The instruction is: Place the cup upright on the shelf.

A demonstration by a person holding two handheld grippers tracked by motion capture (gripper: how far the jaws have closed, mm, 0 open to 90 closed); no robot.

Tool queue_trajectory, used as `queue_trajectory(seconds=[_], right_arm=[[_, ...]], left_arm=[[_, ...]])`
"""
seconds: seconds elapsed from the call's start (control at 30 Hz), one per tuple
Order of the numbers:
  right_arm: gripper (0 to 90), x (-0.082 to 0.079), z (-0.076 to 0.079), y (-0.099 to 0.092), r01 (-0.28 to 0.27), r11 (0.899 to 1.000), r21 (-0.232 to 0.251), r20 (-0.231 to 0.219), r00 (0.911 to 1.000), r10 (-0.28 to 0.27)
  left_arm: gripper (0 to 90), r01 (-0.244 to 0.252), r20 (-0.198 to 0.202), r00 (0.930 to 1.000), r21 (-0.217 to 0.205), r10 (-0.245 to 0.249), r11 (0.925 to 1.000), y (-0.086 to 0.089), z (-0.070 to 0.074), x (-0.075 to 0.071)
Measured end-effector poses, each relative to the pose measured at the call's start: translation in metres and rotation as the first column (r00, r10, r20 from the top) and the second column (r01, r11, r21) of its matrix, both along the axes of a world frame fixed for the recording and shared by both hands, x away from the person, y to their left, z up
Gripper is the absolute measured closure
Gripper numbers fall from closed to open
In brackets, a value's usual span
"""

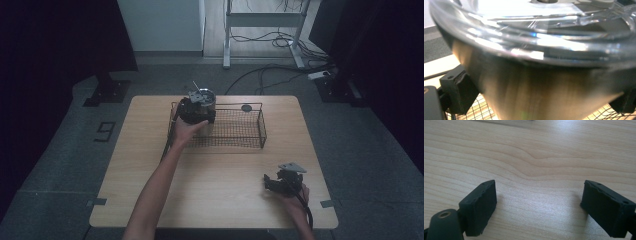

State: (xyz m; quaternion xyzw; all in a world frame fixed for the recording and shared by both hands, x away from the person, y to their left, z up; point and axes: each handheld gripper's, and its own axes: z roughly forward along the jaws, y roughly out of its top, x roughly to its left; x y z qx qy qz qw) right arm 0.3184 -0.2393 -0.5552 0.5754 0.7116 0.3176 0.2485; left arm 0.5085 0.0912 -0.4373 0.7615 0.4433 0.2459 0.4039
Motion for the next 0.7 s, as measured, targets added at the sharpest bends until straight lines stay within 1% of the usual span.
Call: queue_trajectory(seconds=[0.1,0.13,0.4,0.5,0.7], right_arm=[[12.4,0.000,0.000,0.000,0.000,1.000,0.001,0.000,1.0000,0.000],[12.4,0.000,0.000,0.000,0.000,1.000,0.000,0.000,1.0000,0.000],[12.4,0.000,0.000,0.000,0.001,1.000,0.001,0.000,1.0000,-0.001],[12.4,0.000,0.000,0.000,0.001,1.000,0.001,0.000,1.0000,-0.001],[12.4,0.000,0.000,0.000,0.001,1.000,0.001,0.001,1.0000,-0.001]], left_arm=[[4.0,-0.006,-0.010,0.9999,-0.001,0.006,1.0000,0.000,-0.005,0.001],[4.0,-0.007,-0.013,0.9999,0.004,0.007,1.0000,0.000,-0.007,0.002],[4.0,-0.012,-0.024,0.9996,0.011,0.012,0.9999,0.000,-0.017,0.003],[4.0,-0.018,-0.033,0.9993,0.002,0.018,0.9998,-0.001,-0.020,0.003],[4.0,-0.028,-0.038,0.9989,-0.001,0.027,0.9996,-0.001,-0.026,0.003]])
